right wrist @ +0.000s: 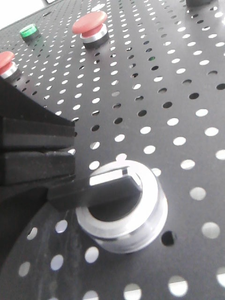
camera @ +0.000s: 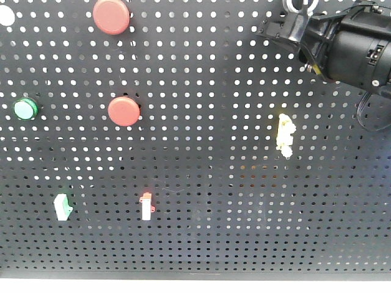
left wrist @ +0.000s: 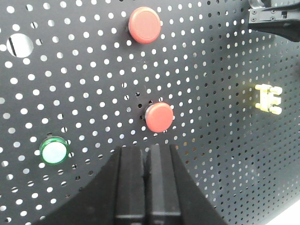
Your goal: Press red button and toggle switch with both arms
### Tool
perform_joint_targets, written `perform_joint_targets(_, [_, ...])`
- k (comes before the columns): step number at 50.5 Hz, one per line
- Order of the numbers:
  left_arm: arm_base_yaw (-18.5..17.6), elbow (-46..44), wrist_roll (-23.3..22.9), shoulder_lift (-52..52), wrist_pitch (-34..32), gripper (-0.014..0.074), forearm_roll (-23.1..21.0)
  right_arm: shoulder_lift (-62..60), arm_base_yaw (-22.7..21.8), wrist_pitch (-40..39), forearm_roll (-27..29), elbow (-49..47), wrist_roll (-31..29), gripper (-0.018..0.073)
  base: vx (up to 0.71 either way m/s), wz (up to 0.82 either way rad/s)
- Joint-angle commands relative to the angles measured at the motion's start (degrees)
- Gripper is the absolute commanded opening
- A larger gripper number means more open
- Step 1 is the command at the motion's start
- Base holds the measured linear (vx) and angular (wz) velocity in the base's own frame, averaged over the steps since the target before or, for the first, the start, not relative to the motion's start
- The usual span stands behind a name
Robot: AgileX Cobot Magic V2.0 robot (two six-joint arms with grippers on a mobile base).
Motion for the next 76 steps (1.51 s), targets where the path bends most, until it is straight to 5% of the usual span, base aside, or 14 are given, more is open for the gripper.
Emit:
perform_joint_targets(1, [0.05,-1.38,-0.69,0.45,-4.63,0.0002,-0.37,-1.22,0.06,-2.03,2.20,-2.12,-0.51,-0.0003,0.00,0.00])
perform_joint_targets(76, [0.05,-1.38,-0.69,0.45,-2.24,0.0002,0.09,-2.73,-0.03,-1.34,3.61,-3.92,-1.97,-0.0003,0.00,0.00])
